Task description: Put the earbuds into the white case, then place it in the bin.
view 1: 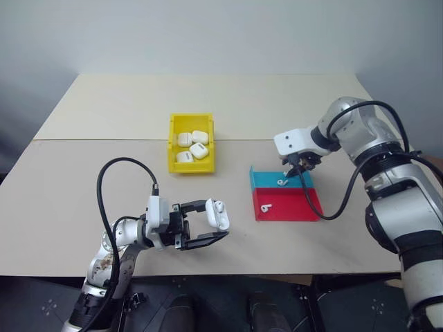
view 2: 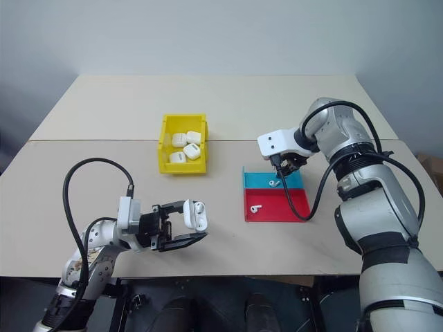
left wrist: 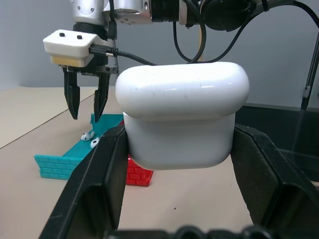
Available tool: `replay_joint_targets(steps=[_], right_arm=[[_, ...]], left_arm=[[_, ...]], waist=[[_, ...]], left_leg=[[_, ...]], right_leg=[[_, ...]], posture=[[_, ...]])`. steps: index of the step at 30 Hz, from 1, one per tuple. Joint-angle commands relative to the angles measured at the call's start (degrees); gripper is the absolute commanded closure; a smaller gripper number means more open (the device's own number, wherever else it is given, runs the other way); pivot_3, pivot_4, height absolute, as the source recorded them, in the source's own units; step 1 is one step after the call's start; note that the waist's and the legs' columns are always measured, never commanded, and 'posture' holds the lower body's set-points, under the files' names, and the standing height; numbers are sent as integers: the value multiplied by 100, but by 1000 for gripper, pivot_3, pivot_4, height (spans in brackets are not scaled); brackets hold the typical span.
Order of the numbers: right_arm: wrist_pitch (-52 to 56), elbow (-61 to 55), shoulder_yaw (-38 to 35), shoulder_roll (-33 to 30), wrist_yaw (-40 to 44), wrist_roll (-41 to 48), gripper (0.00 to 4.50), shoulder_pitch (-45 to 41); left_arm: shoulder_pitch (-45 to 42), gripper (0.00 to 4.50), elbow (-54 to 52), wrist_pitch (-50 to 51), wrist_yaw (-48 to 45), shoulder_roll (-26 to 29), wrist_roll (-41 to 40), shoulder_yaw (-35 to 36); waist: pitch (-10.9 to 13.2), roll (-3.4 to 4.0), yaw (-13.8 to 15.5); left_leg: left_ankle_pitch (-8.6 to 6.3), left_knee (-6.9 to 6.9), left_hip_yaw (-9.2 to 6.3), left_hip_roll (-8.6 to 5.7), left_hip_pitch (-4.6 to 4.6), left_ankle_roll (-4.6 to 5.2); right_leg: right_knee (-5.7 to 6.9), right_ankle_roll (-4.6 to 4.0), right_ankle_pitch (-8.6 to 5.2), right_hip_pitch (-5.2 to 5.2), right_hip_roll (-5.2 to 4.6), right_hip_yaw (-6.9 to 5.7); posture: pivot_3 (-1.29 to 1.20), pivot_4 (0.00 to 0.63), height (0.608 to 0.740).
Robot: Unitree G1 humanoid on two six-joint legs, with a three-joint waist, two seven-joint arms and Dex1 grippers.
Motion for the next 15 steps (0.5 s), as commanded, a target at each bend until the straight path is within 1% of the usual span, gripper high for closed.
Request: replay_joint_targets(steps=[1, 10, 15], right_arm=[[-243, -30, -69, 41, -39, -28, 2261, 17], [-423, 327, -39, 263, -139, -179, 2261, 46], [-421, 616, -34, 369, -248, -301, 2261, 12]], left_arm=[[-49, 1719, -253, 6, 23, 60, -75, 14], [74, 1719, -398, 53, 99, 74, -43, -67], [-69, 1719, -296, 76, 161, 53, -45, -43]], waist=[[0, 0, -1], [2, 3, -2], [2, 3, -2]], left_leg=[[0, 0, 0, 0, 0, 0], [0, 0, 0, 0, 0, 0], [0, 0, 0, 0, 1, 0]], right_leg=[[0, 0, 0, 0, 0, 0], [0, 0, 0, 0, 0, 0], [1, 0, 0, 1, 0, 0]], posture=[[0, 150, 740], [0, 150, 740], [0, 150, 740]])
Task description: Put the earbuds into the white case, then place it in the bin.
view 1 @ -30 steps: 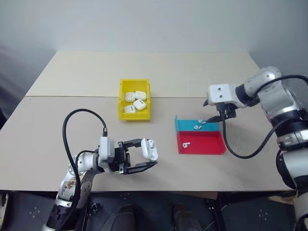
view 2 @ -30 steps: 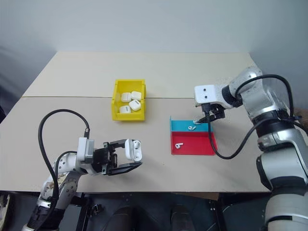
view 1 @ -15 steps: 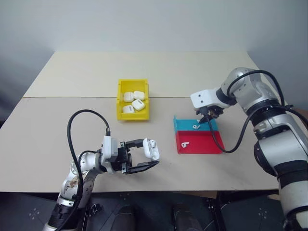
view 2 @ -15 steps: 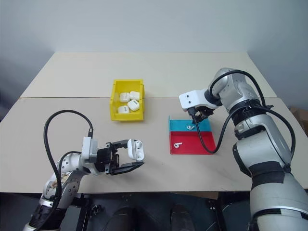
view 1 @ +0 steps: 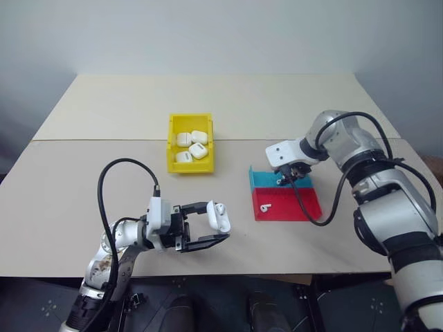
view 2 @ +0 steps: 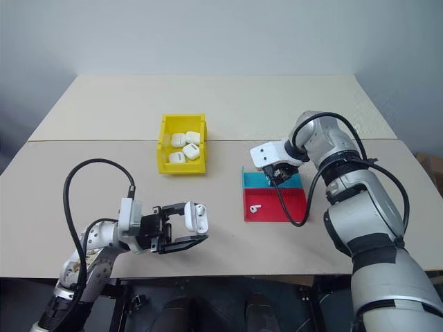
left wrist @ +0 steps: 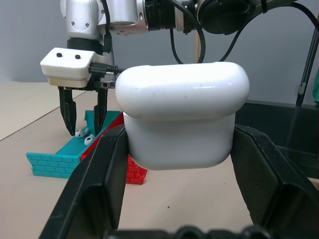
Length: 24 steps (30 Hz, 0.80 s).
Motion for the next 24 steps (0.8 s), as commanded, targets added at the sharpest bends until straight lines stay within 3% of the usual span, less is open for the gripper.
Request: replay_joint_targets(steps=[1, 24], right_arm=[[-50, 118, -57, 14, -15, -42, 2261, -109], [-292, 321, -9, 111, -278, -372, 2261, -127]], left_arm=[[-154, 1719, -85, -76, 33, -10, -17, 20], [-142, 1719, -188, 37, 293, -25, -42, 8]], waist=[[0, 0, 1], [0, 1, -4]], left_leg=[[0, 0, 0, 0, 0, 0], [0, 0, 0, 0, 1, 0]], right_leg=[[0, 0, 0, 0, 0, 0], [0, 0, 0, 0, 0, 0]], posture=[[0, 150, 740], [0, 150, 740]])
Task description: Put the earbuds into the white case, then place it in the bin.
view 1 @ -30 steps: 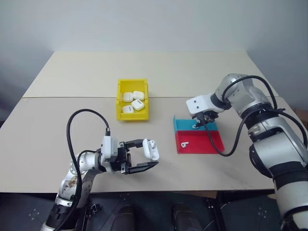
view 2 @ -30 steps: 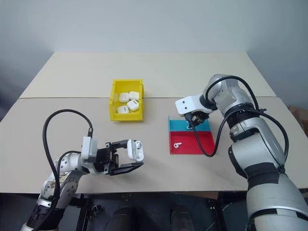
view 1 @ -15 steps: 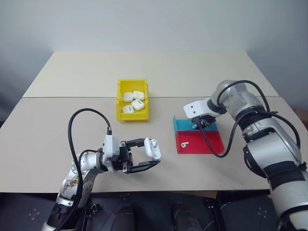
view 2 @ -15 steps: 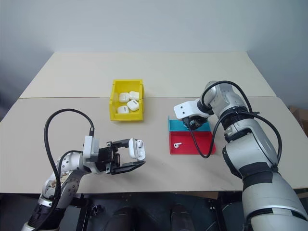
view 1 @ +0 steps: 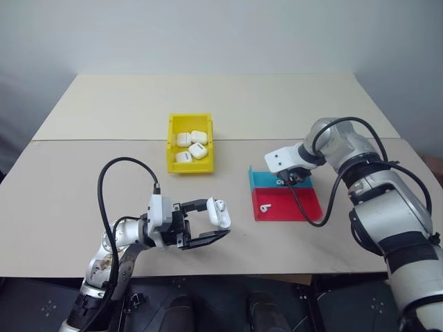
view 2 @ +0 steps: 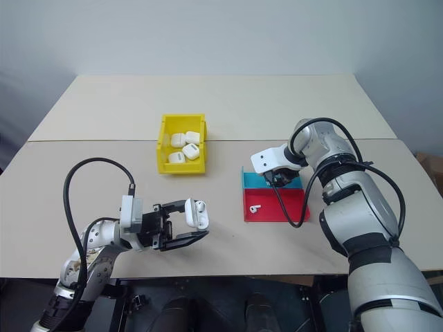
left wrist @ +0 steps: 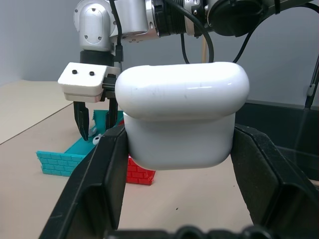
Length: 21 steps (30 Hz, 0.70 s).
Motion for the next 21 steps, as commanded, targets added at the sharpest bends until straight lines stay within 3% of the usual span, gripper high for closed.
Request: replay_joint_targets(steps=[1, 2, 5, 8, 21], right_arm=[[-69, -19, -69, 10, 10, 15, 2261, -119], [-75, -22, -70, 10, 11, 17, 2261, -116], [-98, -24, -57, 11, -21, -4, 2876, -107], [-95, -21, -52, 15, -47, -16, 3851, -91], [-77, -26, -59, 12, -96, -28, 3851, -94]], left_arm=[[-118, 1719, -201, 59, 99, -11, -84, 33], [-127, 1719, -204, 68, 107, -3, -87, 34], [-138, 1719, -187, 54, 91, 25, -84, 41], [-141, 1719, -177, 60, 86, 47, -77, 49], [-137, 1719, -164, 44, 111, 21, -66, 38]], waist=[[0, 0, 1], [0, 0, 0], [0, 0, -3], [0, 0, -2], [0, 0, -2]], left_leg=[[0, 0, 0, 0, 0, 0], [0, 0, 0, 0, 1, 0], [0, 0, 0, 0, 0, 0], [0, 0, 0, 0, 0, 0], [0, 0, 0, 0, 1, 0]], right_leg=[[0, 0, 0, 0, 0, 0], [1, 0, 0, 0, 0, 0], [0, 0, 0, 0, 0, 0], [0, 0, 0, 0, 0, 0], [0, 0, 0, 1, 0, 0]], posture=[[0, 150, 740], [0, 150, 740], [0, 150, 740], [0, 150, 740], [0, 150, 740]])
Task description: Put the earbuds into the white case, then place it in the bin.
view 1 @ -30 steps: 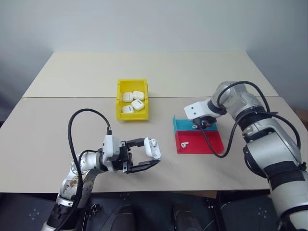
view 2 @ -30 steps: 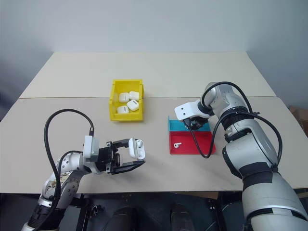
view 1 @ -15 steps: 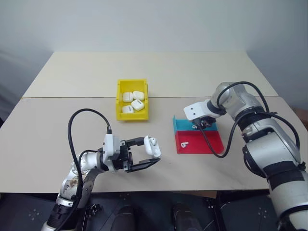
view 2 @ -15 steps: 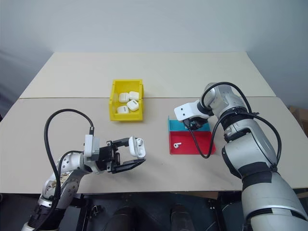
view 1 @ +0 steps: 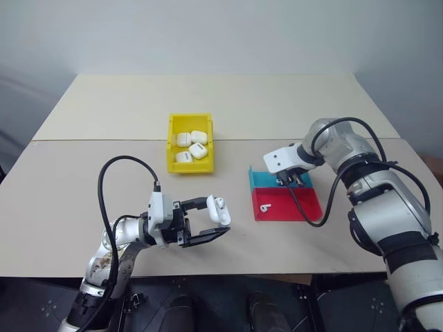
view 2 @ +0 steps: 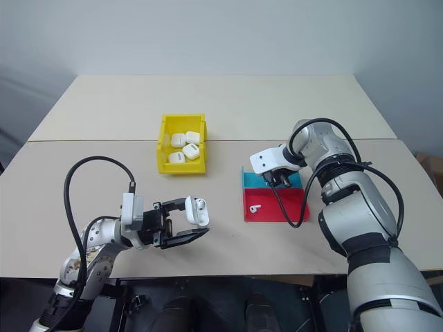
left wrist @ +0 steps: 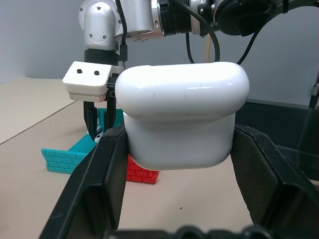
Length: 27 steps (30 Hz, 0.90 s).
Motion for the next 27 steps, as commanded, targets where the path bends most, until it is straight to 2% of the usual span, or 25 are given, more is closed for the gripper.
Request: replay_joint_targets(steps=[1, 8, 12, 15, 20, 22, 23, 25, 27], right_arm=[[-21, -65, -72, -21, -2, 9, 3851, -100], [314, -387, -372, -107, 200, 301, 3851, -130], [1290, -1386, -1076, -334, 463, 995, 3851, 6], [2591, -2776, -1746, -602, 570, 1620, 3851, 349], [5614, -5819, -3631, -905, 184, 3358, 3851, 1286], [6465, -6846, -4333, -860, -77, 4099, 3851, 1737], [6816, -7432, -4790, -749, -223, 4564, 3851, 2040], [7739, -8845, -6088, -35, -686, 5967, 3851, 2795], [8315, -9597, -6678, 394, -1142, 6864, 3851, 3241]], left_arm=[[-78, 1719, -162, -52, 16, -15, -61, 40], [-90, 1719, -110, -87, -32, -21, -77, 51], [-213, 1719, -6, -81, -128, -1, -123, 93], [-346, 1719, 57, -79, -188, -29, -195, 127], [-513, 1719, -38, 168, -303, -23, -523, 188], [-567, 1719, -86, 266, -329, -62, -672, 192], [-652, 1719, -57, 282, -329, -106, -704, 177], [-1020, 1719, 181, 327, -435, -236, -697, 30], [-1246, 1719, 341, 373, -602, -292, -705, -51]], waist=[[0, 0, 0], [1, 2, 0], [9, 13, 13], [9, 15, 53], [10, 15, 160], [10, 15, 181], [10, 15, 184], [3, 5, 159], [-8, -8, 232]], left_leg=[[0, 0, 0, 0, 0, 0], [0, 0, 0, 0, -1, 0], [0, 0, 0, 0, -3, 0], [0, 0, -3, 0, -5, 0], [0, 1, -6, 0, -12, 0], [0, 2, -12, 0, -15, 0], [0, 2, -11, 0, -15, 0], [0, 8, -10, -3, -9, 0], [1, -2, -37, 6, -4, 4]], right_leg=[[0, 0, 0, 0, 0, 0], [0, 0, 0, -1, 0, 0], [0, 0, 0, -1, 0, 0], [-1, 0, 0, -1, 0, -1], [-1, 0, 0, -2, -1, -3], [-2, 0, 0, -2, 0, -8], [-2, 0, 0, -2, -1, -8], [-3, 2, 0, 7, -3, -8], [-5, -5, -3, 18, 11, -31]], posture=[[0, 150, 740], [0, 150, 740], [0, 150, 740], [0, 150, 740], [0, 150, 740], [0, 150, 740], [0, 150, 740], [0, 150, 740], [0, 150, 740]])
